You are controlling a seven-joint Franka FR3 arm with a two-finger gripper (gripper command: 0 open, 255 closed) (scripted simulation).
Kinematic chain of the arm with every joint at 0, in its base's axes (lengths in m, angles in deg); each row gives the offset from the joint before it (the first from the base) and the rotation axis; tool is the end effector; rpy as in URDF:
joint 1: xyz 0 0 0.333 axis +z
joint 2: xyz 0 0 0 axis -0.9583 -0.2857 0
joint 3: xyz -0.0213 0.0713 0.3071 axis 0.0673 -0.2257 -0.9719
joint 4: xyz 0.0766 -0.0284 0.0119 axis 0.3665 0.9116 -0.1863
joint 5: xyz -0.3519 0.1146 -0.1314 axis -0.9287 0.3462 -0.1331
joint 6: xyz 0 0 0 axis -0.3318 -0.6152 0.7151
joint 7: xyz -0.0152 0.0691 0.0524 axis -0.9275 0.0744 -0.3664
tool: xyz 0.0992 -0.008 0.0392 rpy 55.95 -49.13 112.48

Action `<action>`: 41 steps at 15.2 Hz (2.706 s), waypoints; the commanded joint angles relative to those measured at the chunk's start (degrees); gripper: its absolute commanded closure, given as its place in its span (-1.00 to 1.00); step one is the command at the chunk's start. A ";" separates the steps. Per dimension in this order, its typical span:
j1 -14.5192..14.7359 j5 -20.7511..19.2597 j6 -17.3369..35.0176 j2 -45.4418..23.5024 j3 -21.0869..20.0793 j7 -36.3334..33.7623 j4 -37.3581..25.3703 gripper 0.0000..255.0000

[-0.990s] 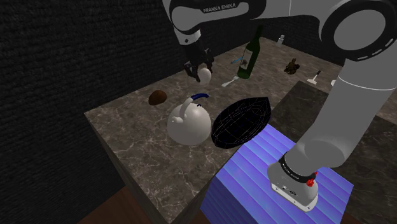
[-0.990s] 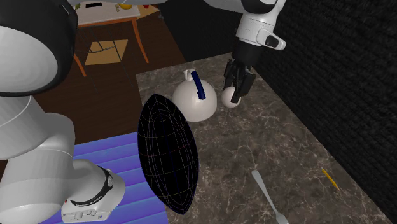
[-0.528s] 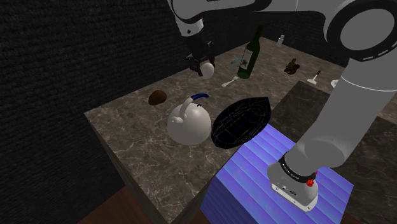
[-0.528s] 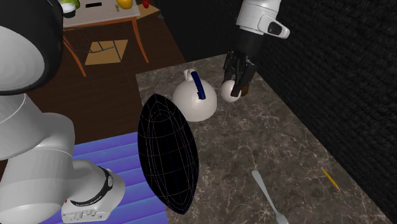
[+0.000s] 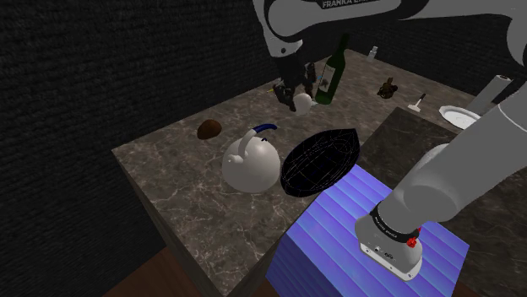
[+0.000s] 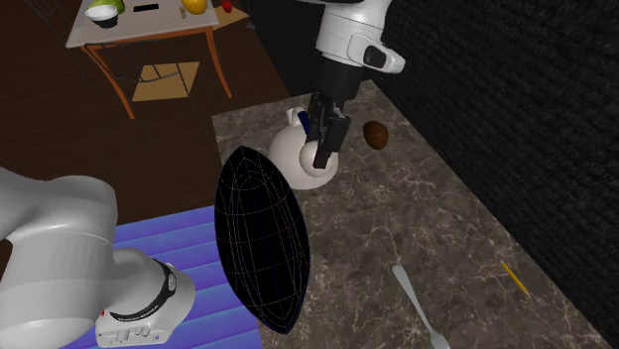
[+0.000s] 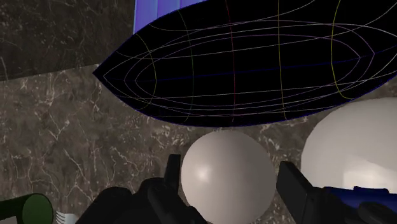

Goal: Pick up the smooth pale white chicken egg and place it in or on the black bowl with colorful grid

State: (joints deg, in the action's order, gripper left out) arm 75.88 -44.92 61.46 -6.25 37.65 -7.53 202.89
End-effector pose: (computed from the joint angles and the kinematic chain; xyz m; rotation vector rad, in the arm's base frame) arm 0.4546 0.1239 0.4960 2.7711 -0.1157 -0.4694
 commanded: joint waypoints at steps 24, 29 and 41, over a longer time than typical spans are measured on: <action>2.07 4.10 9.80 22.74 1.33 1.24 31.81 1.00; 2.07 4.10 10.08 22.66 1.31 1.18 32.00 1.00; 2.08 4.31 5.01 20.95 0.73 0.98 25.32 -1.00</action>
State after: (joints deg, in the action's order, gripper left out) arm 77.95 -40.67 67.74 15.10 38.53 -6.47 229.80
